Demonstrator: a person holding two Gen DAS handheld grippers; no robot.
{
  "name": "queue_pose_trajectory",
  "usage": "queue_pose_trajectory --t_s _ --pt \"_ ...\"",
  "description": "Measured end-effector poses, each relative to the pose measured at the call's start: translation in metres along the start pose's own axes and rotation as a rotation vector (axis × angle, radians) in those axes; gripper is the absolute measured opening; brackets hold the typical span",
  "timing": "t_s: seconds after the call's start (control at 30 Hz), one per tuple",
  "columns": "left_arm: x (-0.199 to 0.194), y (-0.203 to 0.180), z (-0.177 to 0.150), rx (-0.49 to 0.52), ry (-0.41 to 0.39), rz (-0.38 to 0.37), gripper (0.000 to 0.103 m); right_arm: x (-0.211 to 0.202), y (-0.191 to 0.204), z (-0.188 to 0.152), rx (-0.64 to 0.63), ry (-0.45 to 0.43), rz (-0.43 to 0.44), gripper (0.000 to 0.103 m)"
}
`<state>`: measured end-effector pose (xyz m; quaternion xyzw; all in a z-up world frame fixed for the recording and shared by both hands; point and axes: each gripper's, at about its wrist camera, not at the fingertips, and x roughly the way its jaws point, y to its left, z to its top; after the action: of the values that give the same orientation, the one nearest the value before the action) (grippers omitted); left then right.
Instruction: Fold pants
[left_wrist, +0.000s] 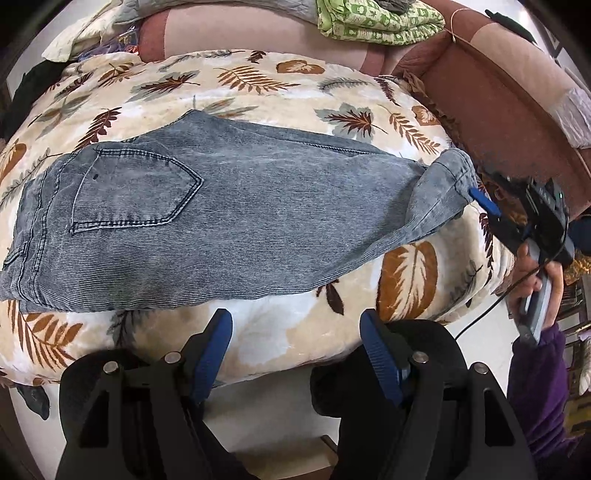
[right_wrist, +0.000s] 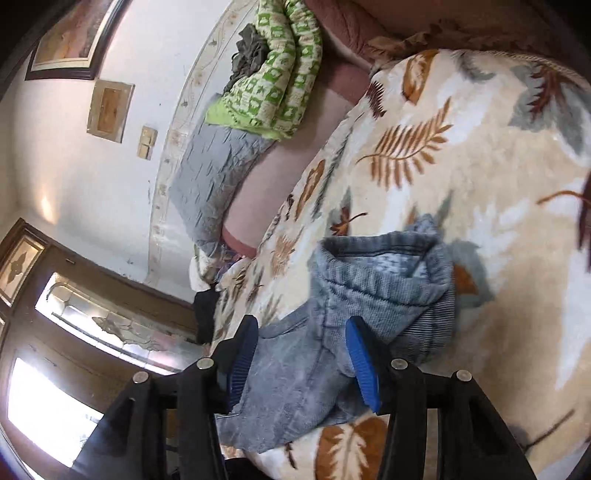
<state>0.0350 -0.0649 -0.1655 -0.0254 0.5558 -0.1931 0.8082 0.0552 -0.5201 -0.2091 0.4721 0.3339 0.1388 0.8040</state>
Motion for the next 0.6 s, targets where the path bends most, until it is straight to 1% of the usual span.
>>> queue_pose_trajectory --t_s 0.07,0.13,0.23,0.27,0.37,0.43,0.5,0.57,0.6 --pt "-0.001 0.000 0.001 0.008 -0.003 0.006 0.072 -0.014 -0.011 0.000 0.027 -0.031 -0.004 0.052" --pt "-0.001 0.001 0.002 0.006 -0.007 0.009 0.072 -0.024 -0.022 -0.001 0.046 -0.050 -0.037 0.052" --pt "0.000 0.004 0.002 -0.011 -0.005 0.007 0.072 -0.026 -0.036 -0.006 0.014 -0.007 -0.139 0.052" --pt "0.001 0.004 0.002 -0.014 -0.004 0.009 0.072 -0.023 -0.039 -0.009 -0.008 0.011 -0.185 0.052" --pt "0.002 0.004 0.002 -0.020 0.002 0.012 0.072 -0.011 -0.041 -0.015 -0.068 0.043 -0.241 0.052" --pt "0.001 0.002 0.001 -0.015 0.002 0.011 0.072 -0.003 -0.037 -0.014 -0.108 0.028 -0.252 0.052" --pt "-0.001 0.001 0.001 -0.009 -0.003 0.017 0.072 0.005 -0.032 -0.012 -0.134 0.023 -0.239 0.052" --pt "-0.003 0.002 0.001 -0.013 -0.008 0.023 0.072 0.016 -0.027 -0.011 -0.186 0.027 -0.274 0.052" --pt "-0.004 0.003 0.001 -0.017 -0.008 0.025 0.072 0.023 -0.025 -0.011 -0.213 0.035 -0.277 0.052"
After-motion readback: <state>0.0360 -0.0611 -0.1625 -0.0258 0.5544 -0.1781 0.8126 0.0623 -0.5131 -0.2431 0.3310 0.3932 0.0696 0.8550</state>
